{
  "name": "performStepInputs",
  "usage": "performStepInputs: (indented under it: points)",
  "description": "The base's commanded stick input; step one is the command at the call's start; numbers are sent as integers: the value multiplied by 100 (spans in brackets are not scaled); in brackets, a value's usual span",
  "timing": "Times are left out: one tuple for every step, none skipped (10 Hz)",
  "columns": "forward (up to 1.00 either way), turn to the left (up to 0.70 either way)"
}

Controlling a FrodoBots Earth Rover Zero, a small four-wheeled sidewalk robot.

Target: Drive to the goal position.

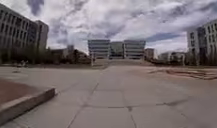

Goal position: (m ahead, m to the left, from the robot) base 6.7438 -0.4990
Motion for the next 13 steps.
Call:
performStepInputs:
  points:
    - [100, 0]
    - [100, 0]
    - [100, 0]
    - [100, 0]
    - [100, 0]
    - [100, 0]
    - [100, 0]
    - [100, 0]
    - [100, 0]
    - [100, 0]
    - [100, 0]
    - [100, 0]
    - [100, 0]
